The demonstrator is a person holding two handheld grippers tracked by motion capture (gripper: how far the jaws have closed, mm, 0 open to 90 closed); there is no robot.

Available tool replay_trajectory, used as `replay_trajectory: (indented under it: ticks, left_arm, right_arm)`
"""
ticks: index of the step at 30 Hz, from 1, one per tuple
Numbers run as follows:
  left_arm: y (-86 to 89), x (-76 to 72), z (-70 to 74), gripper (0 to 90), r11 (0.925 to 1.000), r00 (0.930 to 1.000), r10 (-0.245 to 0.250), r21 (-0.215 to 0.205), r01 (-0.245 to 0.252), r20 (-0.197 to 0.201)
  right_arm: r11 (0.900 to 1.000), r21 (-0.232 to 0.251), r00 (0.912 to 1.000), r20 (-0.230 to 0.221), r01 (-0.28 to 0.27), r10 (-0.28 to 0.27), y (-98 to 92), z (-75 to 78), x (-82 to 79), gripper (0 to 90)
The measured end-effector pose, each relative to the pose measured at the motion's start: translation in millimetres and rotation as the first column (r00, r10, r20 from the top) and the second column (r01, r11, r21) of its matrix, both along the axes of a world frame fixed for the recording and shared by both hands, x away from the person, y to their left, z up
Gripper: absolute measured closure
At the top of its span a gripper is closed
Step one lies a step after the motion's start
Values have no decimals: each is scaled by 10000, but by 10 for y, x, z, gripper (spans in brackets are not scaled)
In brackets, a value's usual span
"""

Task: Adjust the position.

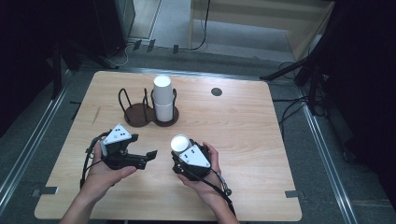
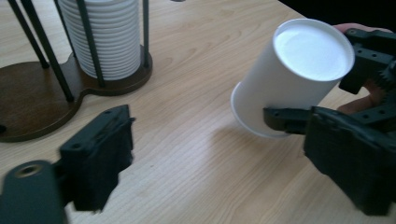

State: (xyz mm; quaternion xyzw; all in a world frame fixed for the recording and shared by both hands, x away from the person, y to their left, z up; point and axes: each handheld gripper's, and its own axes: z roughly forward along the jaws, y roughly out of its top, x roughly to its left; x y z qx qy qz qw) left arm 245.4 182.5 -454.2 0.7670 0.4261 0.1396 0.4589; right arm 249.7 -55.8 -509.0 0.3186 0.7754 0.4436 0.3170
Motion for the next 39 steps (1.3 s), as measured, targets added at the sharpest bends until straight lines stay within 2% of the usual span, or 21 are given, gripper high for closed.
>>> replay_trajectory:
  ticks: [4,7,11,15,18,21,26,30,39]
  left_arm:
    - [-79,-31,9,135,9998,9997,-218,42,217,77]
    - [-167,-56,9,140,9986,9988,-460,263,456,140]
    - [-280,-93,3,141,9956,9970,-713,632,693,295]
    - [-344,-98,17,155,9934,9950,-907,743,875,414]
    - [-387,-115,14,169,9872,9905,-1304,982,1256,433]
    - [-433,-144,4,179,9830,9880,-1472,1174,1408,476]
    - [-428,-166,26,241,9825,9860,-1539,1156,1459,638]
    - [-436,-164,23,261,9803,9847,-1631,1226,1548,613]
    - [-473,-195,21,289,9762,9804,-1827,1323,1719,739]
  right_arm:
    - [9987,-482,9994,295,-167,182,72,-17,-42,294]
    - [9963,-827,9982,526,-235,279,111,-26,-83,295]
    - [9938,-1066,9968,709,-303,380,139,-17,-121,297]
    - [9906,-1297,9940,941,-442,566,156,-7,-141,297]
    - [9901,-1329,9931,1012,-452,590,149,-3,-156,298]
    - [9887,-1421,9923,1069,-472,628,141,3,-157,299]
    - [9874,-1406,9903,1079,-725,880,163,0,-173,299]
    - [9893,-1113,9893,1010,-943,1056,156,27,-183,299]
    - [9801,-1135,9765,1241,-1625,1763,207,88,-257,297]
